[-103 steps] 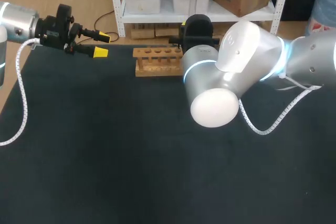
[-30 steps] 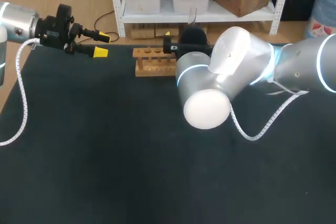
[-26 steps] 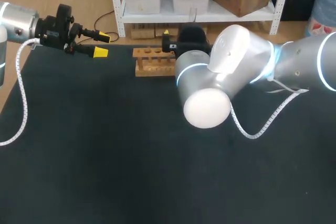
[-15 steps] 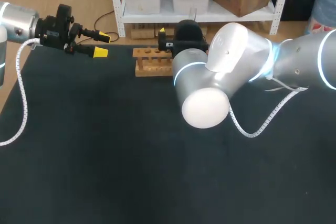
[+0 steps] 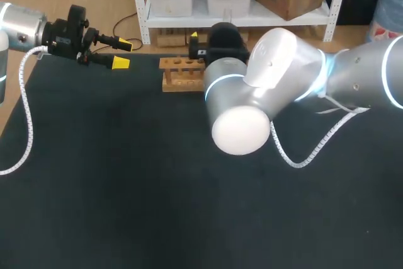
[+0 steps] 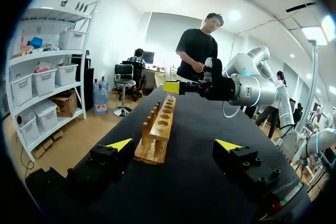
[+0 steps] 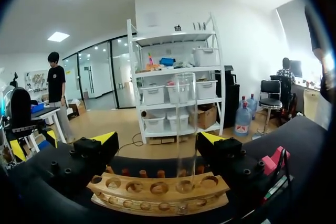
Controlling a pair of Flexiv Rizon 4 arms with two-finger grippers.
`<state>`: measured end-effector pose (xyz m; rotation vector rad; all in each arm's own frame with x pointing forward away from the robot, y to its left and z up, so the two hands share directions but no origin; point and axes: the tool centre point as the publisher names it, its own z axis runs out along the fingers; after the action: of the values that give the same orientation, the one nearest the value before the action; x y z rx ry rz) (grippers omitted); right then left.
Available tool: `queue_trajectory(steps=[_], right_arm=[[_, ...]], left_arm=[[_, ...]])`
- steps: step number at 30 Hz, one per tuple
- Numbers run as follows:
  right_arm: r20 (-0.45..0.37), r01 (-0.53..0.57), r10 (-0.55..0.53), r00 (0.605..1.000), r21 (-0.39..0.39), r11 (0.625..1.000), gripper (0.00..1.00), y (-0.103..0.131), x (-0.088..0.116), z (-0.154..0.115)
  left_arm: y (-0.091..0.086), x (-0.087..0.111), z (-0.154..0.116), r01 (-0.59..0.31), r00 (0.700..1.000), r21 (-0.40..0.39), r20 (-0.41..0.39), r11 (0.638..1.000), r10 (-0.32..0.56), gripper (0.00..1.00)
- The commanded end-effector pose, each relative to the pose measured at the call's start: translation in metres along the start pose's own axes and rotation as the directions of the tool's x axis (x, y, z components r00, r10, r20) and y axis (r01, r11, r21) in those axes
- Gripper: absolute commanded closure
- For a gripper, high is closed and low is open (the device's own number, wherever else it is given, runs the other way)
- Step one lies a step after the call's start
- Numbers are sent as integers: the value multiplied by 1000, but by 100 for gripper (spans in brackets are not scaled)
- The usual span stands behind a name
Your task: Grasp the test tube, adjust it, and insert it.
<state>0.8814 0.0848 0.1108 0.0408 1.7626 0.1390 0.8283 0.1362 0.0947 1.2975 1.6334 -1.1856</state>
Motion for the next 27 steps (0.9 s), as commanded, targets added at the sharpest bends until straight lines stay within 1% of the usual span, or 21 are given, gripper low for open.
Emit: queue_trajectory(steps=[1, 5, 7, 10, 15, 20, 23, 27], right_arm=[[1, 2, -2, 1000, 49, 999, 0, -2, -3, -9], [4, 6, -6, 1000, 53, 999, 0, -5, -10, -17], [0, 3, -3, 1000, 30, 1000, 0, -6, -13, -23], [-15, 5, -5, 1000, -24, 1000, 0, -5, -17, -34], [-39, 21, -24, 999, -85, 996, 0, -8, -18, -54], [-53, 23, -30, 998, -118, 993, 0, -14, -19, -71], [-54, 3, -11, 998, -152, 988, 0, -15, -21, -81], [-53, -28, 20, 998, -163, 986, 0, -16, -25, -89]], left_arm=[[0, 1, 0, -1, 1000, 1, 0, 1000, 1, 0], [0, 1, 0, -1, 1000, 1, 0, 1000, 1, 0], [0, 1, 0, -1, 1000, 1, 0, 1000, 1, 0], [0, 1, 0, -1, 1000, 1, 0, 1000, 1, 0], [0, 1, 0, -1, 1000, 1, 0, 1000, 1, 0], [0, 1, 0, -1, 1000, 1, 0, 1000, 1, 0], [0, 1, 0, -1, 1000, 1, 0, 1000, 1, 0], [0, 1, 0, -1, 1000, 1, 0, 1000, 1, 0]])
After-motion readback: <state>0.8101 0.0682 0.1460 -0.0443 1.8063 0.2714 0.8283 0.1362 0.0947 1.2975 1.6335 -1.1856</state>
